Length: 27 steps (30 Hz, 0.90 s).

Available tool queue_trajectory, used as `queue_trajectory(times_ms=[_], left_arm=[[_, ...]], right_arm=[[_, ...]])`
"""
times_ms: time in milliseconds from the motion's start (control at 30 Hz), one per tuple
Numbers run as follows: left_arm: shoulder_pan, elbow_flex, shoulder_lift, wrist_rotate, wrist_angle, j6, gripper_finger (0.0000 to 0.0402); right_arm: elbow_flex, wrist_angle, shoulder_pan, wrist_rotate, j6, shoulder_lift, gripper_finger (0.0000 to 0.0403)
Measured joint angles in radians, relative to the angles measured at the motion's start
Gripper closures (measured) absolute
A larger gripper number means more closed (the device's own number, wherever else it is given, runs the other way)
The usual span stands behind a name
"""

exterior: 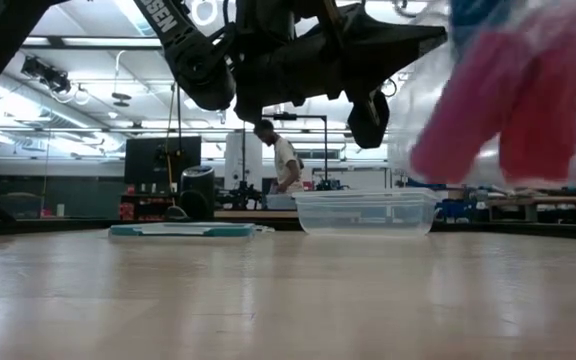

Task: Roll bandage
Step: Put the blue bandage into the transparent zip bag

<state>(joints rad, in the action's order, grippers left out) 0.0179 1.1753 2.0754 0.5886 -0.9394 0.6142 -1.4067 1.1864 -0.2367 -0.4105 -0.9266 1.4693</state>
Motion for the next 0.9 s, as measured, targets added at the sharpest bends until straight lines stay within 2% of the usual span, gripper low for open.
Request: queue_trajectory(times_ms=[67,133,233,333,400,433,500,600,667,700,767,800,867,900], left_arm=[[-0.004,0.000,0.000,0.000,-0.003,0.001,0.0401],[-0.004,0.000,0.000,0.005,-0.004,0.012,0.0401],[-0.006,0.000,0.000,0.009,-0.005,0.015,0.0401],[-0.005,0.001,-0.001,0.009,0.007,0.012,0.0401],[-0.005,0.001,-0.001,0.004,0.059,-0.019,0.0401],[-0.005,0.001,0.000,-0.003,0.076,-0.030,0.0401],[-0.005,0.001,0.000,-0.011,0.081,-0.032,0.0401],[-0.005,0.001,0.000,-0.011,0.091,-0.048,0.0401],[-0.005,0.001,0.000,-0.011,0.088,-0.049,0.0401],[-0.005,0.001,0.000,-0.011,0.081,-0.048,0.0401],[-0.005,0.001,-0.001,-0.011,0.090,-0.053,0.0401],[-0.006,0.001,0.000,-0.011,0.095,-0.053,0.0401],[-0.006,0.001,0.000,-0.009,0.093,-0.054,0.0401],[-0.007,0.001,0.000,-0.008,0.093,-0.055,0.0401]], right_arm=[[0.000,0.073,0.011,0.015,-0.014,-0.007,0.0403],[-0.002,0.036,0.013,-0.022,0.012,0.004,0.0403],[0.000,0.050,0.015,0.011,-0.002,0.014,0.0403],[-0.002,0.046,0.008,-0.046,0.022,0.020,0.0403],[0.000,0.063,0.006,0.023,0.030,0.034,0.0403],[0.002,0.089,0.010,0.024,0.033,0.034,0.0403],[-0.002,0.054,0.003,-0.067,0.087,0.035,0.0403],[0.002,0.085,0.009,0.049,0.069,0.041,0.0403],[0.001,0.049,0.016,-0.049,0.104,0.041,0.0403],[-0.003,0.027,0.010,-0.045,0.110,0.042,0.0403],[-0.002,0.068,0.020,0.063,0.082,0.044,0.0403],[0.001,0.083,0.027,0.040,0.087,0.045,0.0403],[-0.001,-0.007,0.022,-0.067,0.136,0.056,0.0403],[-0.003,-0.044,0.014,-0.041,0.147,0.060,0.0403]])
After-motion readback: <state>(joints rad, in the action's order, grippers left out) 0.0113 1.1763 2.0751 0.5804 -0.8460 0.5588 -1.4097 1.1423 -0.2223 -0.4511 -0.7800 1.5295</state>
